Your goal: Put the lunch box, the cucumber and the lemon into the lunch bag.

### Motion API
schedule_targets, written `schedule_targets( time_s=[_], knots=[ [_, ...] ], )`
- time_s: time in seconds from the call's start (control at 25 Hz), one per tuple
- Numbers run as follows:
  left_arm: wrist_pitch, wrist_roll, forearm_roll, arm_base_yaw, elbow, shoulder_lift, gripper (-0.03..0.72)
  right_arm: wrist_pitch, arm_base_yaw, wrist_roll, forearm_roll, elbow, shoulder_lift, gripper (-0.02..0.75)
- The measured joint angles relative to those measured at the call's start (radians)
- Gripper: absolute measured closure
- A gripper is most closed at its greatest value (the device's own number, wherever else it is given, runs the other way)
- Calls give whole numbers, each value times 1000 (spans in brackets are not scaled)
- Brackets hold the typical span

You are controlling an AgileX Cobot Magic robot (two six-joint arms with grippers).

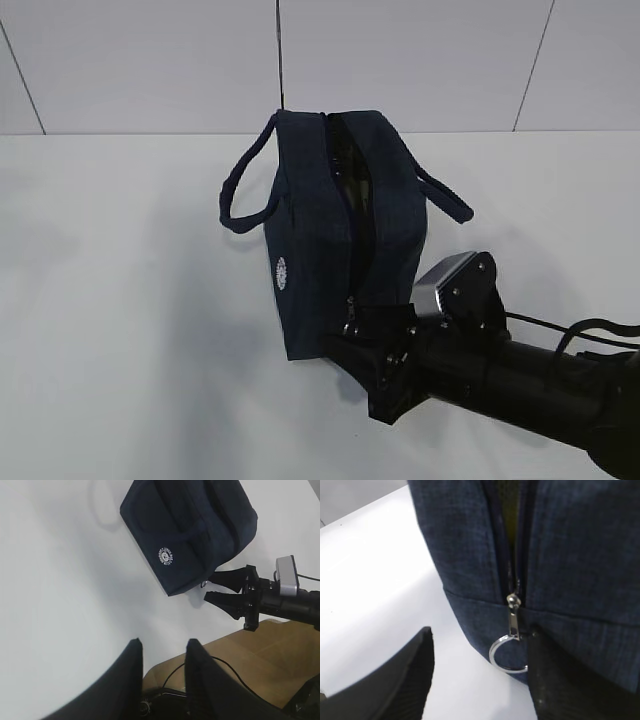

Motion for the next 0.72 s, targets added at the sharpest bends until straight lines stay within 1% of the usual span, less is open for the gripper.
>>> schedule_targets(
  time_s=[0.2,0.48,0.64,0.72],
  knots=[
    [-4,0,0,0,0,0,480,20,0,2,-4,-11,0,297],
    [-4,0,0,0,0,0,480,61,0,2,53,-14,0,297],
    [-4,0,0,0,0,0,480,158,0,2,58,-14,-26,297],
    [-9,0,0,0,0,0,480,175,0,2,58,-14,-31,297]
  ],
)
